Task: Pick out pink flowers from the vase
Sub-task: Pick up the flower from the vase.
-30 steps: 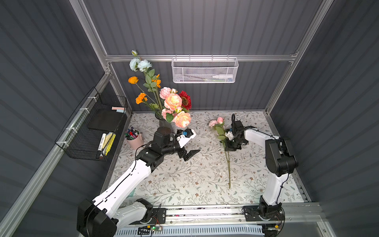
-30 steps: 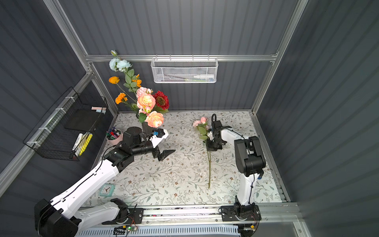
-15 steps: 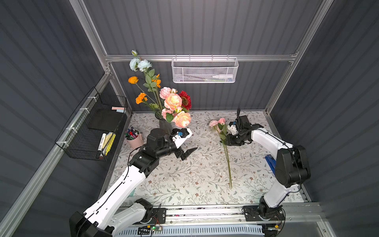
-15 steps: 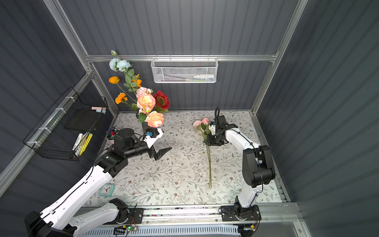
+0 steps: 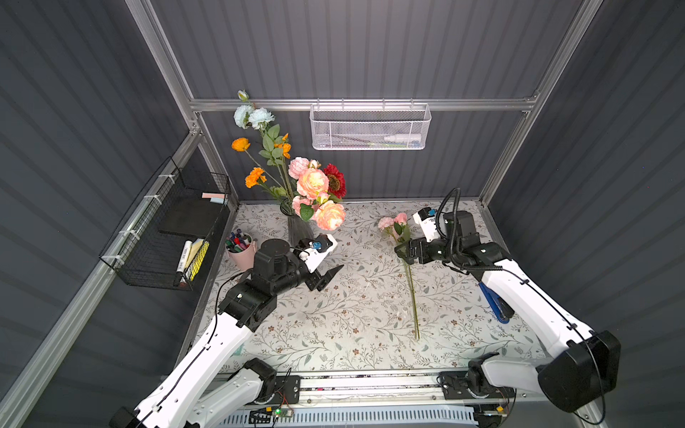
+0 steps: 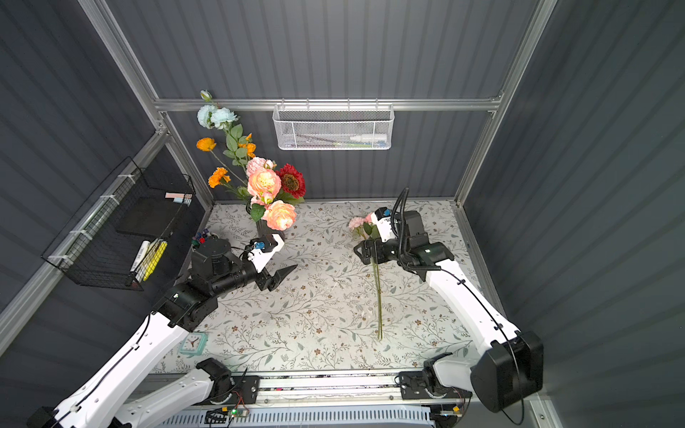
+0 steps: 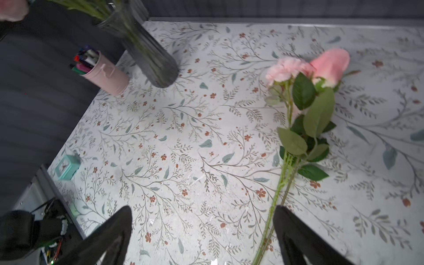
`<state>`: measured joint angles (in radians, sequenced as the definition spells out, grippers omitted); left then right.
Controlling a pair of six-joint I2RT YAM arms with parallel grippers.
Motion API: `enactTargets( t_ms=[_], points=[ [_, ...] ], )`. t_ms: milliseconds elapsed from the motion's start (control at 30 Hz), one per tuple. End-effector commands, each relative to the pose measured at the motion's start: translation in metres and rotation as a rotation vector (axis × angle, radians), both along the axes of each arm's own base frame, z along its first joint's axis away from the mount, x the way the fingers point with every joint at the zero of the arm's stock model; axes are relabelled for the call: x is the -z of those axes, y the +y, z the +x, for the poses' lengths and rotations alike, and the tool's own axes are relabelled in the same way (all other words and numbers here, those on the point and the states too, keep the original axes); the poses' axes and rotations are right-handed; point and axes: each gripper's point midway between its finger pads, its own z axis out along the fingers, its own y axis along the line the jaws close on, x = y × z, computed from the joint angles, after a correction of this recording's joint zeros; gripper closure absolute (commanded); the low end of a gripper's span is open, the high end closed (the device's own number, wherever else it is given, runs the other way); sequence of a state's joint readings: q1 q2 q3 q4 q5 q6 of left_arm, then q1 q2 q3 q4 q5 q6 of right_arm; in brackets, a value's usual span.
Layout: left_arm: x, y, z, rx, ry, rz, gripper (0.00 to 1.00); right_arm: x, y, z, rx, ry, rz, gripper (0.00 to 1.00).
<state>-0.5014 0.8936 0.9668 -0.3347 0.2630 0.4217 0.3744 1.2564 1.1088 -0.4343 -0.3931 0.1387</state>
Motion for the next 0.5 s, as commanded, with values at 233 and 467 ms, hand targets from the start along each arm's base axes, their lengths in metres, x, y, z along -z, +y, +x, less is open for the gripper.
enactTargets(
  t_ms=[233, 467],
  points=[
    [-0.011, 0.045, 0.002, -0.231, -0.115, -0.034, 0.22, -0.038, 0.064, -0.049, -0.211, -0.146, 0.171, 0.01],
    [0.000, 0.086, 0.036, -0.280, -0.068, -0.134, 0.22, -0.034, 0.083, -0.060, -0.267, -0.151, 0.223, 0.01]
  ],
)
